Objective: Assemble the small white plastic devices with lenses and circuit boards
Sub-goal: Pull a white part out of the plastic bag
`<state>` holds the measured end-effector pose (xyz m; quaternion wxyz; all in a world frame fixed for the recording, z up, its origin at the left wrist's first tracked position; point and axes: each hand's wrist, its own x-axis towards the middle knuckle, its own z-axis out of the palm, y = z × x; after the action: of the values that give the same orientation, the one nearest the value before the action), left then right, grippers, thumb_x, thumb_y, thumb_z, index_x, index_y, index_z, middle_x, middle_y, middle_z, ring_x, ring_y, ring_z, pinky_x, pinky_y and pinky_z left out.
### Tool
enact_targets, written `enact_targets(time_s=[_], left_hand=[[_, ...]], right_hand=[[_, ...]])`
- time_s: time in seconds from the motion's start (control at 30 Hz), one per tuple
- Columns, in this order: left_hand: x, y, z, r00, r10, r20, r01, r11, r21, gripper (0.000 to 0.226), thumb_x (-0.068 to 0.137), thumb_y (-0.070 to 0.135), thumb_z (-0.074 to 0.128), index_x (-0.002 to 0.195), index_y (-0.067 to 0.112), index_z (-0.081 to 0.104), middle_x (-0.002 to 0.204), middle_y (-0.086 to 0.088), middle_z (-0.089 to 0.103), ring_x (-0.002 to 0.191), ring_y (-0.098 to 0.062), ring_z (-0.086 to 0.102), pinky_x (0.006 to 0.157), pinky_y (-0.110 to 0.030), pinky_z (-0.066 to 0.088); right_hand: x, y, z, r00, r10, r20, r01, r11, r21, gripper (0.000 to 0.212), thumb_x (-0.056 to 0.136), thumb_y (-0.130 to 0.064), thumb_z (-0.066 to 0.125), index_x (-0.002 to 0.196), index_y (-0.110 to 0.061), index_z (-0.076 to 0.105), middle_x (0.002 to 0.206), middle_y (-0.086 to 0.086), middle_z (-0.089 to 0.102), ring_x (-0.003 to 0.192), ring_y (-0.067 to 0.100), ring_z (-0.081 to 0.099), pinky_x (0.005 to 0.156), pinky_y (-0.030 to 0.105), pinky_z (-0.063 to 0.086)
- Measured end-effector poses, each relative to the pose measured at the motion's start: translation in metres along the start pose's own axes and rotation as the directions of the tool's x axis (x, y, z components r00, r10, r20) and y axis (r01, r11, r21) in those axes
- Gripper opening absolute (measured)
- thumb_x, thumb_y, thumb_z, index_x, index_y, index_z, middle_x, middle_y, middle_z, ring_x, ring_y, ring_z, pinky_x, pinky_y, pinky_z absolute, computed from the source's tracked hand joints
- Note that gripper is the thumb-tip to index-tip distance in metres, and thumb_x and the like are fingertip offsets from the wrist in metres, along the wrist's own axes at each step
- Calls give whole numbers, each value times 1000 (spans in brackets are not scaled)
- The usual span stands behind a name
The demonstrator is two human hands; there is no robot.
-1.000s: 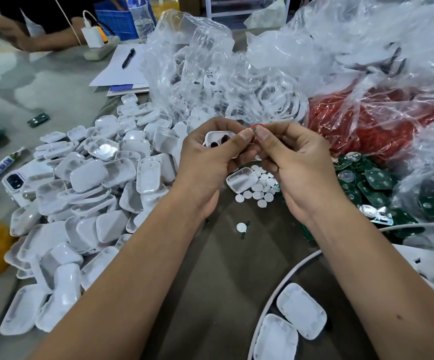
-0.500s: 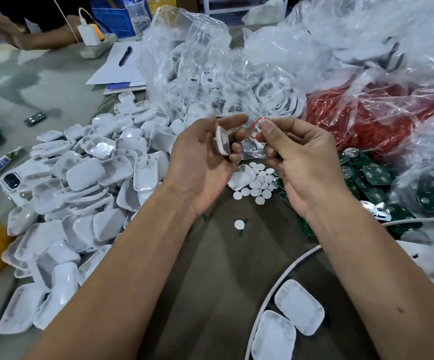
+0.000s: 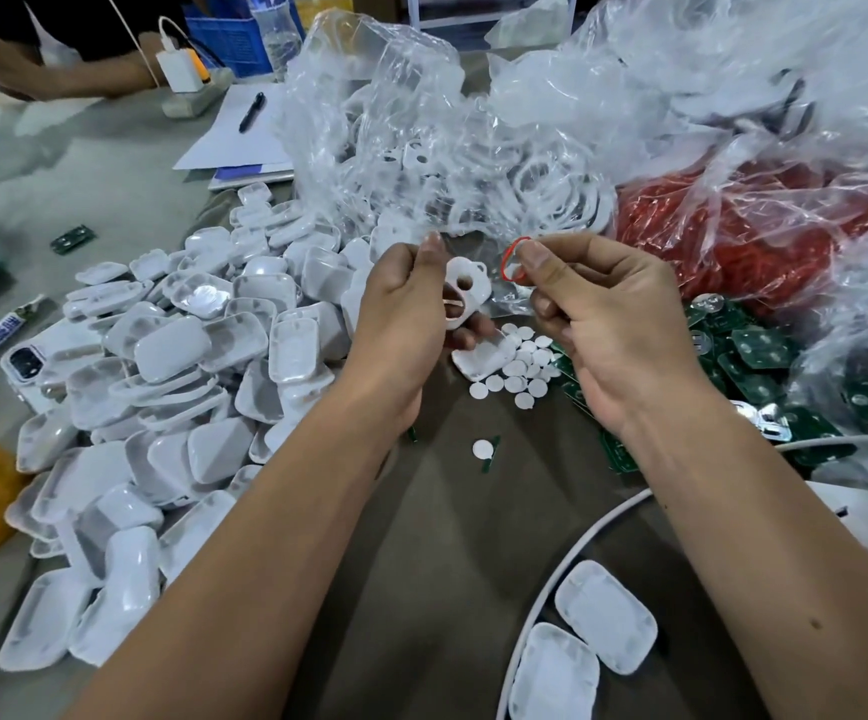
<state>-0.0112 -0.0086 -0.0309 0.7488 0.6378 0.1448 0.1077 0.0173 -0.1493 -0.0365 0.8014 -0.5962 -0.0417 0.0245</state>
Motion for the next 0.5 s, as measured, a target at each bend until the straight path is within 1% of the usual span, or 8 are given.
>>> enact_targets(time_s=[0.03, 0.07, 0.13, 0.17, 0.23, 0.33, 0.47, 0.5], left_hand=[[-1, 2, 1, 998, -51, 21, 53, 997, -60, 32, 111, 32, 43, 99, 4, 53, 72, -10, 70, 54, -22, 66, 48, -29, 54], [-1, 4, 1, 994, -98, 45, 102, 988, -120, 33, 111, 30, 44, 101, 1, 55, 74, -13, 73, 60, -26, 70, 57, -33, 61], [-1, 7, 0, 984, -155, 93, 171, 965, -198, 31, 110, 22, 46, 107, -6, 59, 84, -20, 75, 72, -34, 74, 74, -40, 65], [-1, 7, -1, 980, -167, 108, 187, 958, -218, 30, 110, 16, 46, 111, -10, 60, 87, -21, 74, 74, -34, 74, 76, -40, 65], [-2, 7, -2, 979, -166, 118, 189, 957, -222, 25, 108, 4, 44, 116, -13, 60, 90, -21, 74, 74, -30, 76, 77, -40, 65], [-3, 4, 0, 983, -133, 130, 153, 975, -159, 23, 106, -1, 44, 117, -8, 64, 93, -19, 74, 78, -23, 76, 80, -38, 65], [-5, 0, 4, 982, -98, 160, 116, 988, -105, 27, 108, -1, 42, 120, -8, 65, 105, -24, 73, 85, -23, 74, 82, -37, 64], [-6, 0, 5, 982, -88, 169, 106, 989, -100, 28, 108, -1, 41, 118, -7, 66, 106, -24, 74, 86, -22, 74, 81, -35, 64]], right_hand=[[-1, 0, 0, 1000, -30, 2, 30, 999, -42, 6, 89, -8, 80, 86, -11, 75, 75, 5, 74, 53, 8, 54, 50, 20, 44], [-1, 1, 1, 998, -66, 2, 66, 993, -94, 7, 88, -7, 80, 86, -12, 76, 75, 4, 75, 55, 7, 58, 54, 23, 50], [-2, 1, 1, 989, -150, 7, 148, 963, -225, 9, 88, -6, 81, 85, -13, 77, 78, 4, 78, 64, 11, 70, 66, 34, 61], [-2, 1, 0, 981, -194, 19, 190, 934, -302, 8, 88, -5, 82, 86, -12, 78, 79, 4, 78, 70, 15, 74, 71, 38, 64], [-2, 1, 0, 961, -269, 65, 269, 854, -446, 7, 87, -3, 81, 88, -9, 79, 80, 3, 78, 74, 17, 76, 75, 39, 65], [-4, 4, 2, 924, -364, 121, 361, 719, -593, 8, 86, -3, 79, 89, -10, 79, 76, -1, 75, 68, 11, 72, 71, 33, 62], [-6, 3, 2, 877, -457, 148, 434, 622, -651, 9, 85, -3, 78, 88, -12, 79, 72, -7, 72, 65, 6, 69, 63, 17, 55], [-6, 3, 2, 868, -473, 152, 444, 602, -664, 9, 85, -4, 78, 88, -13, 80, 73, -7, 72, 65, 5, 68, 63, 16, 54]])
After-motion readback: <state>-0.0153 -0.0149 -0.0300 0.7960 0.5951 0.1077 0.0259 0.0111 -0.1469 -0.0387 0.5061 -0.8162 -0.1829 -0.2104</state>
